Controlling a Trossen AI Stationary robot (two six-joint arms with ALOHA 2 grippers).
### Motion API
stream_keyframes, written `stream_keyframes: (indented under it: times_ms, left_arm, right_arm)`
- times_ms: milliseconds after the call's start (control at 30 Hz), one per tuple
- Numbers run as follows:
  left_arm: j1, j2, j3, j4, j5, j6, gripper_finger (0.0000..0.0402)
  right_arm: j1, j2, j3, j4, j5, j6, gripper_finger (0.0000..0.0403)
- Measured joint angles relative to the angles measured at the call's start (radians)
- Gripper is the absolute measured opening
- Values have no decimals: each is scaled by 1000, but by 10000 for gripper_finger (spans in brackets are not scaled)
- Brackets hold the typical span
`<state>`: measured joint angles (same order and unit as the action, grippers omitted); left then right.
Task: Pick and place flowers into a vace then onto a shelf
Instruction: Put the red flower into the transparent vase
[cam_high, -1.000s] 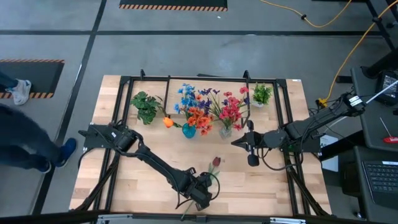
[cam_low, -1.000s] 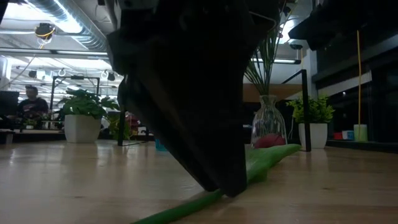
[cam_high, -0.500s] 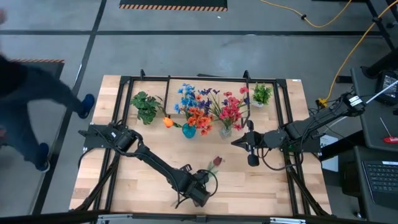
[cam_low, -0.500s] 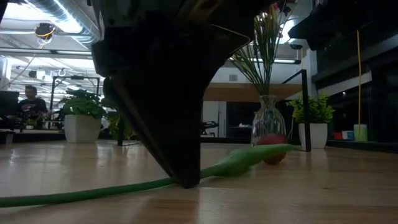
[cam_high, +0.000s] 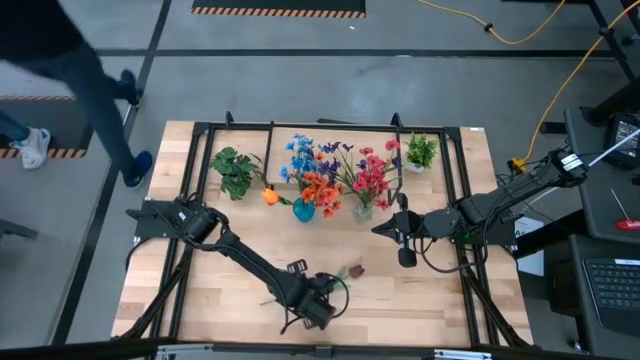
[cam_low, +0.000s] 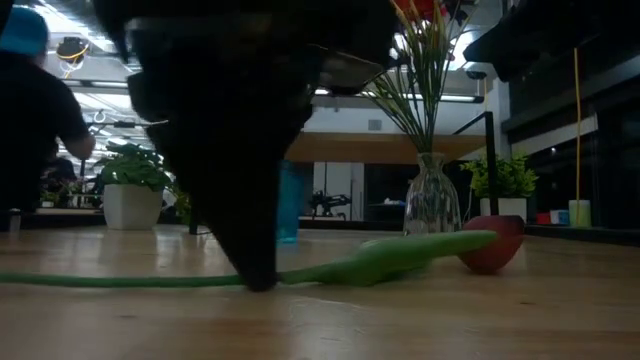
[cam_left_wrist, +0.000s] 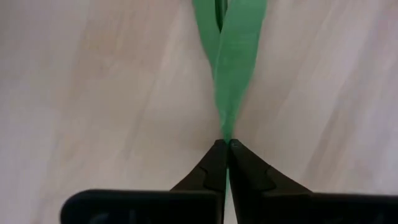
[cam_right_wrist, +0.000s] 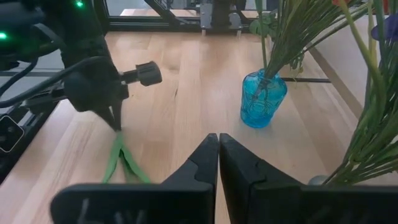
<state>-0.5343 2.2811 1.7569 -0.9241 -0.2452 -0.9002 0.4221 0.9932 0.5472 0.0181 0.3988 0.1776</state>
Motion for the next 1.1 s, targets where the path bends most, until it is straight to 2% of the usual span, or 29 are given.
stream_keyframes:
  times_ms: [300, 567, 700, 833, 1100]
  left_arm:
    - [0, -93, -5, -243, -99, 20, 3]
    - [-2, -164, -8, -229, -103, 119, 3]
    - [-12, -249, -80, -178, -126, 118, 3]
    - [-33, -351, -226, -24, -180, 107, 3]
    - [-38, -555, -612, 590, -204, 289, 3]
  right_arm:
    - [1, 0, 1, -1, -1, -3, 19]
    - [1, 0, 1, -1, -8, -5, 19]
    - [5, 0, 1, -1, -8, -4, 19]
    - [24, 0, 1, -1, -10, -5, 19]
    - [51, 0, 1, -1, -10, -25, 19]
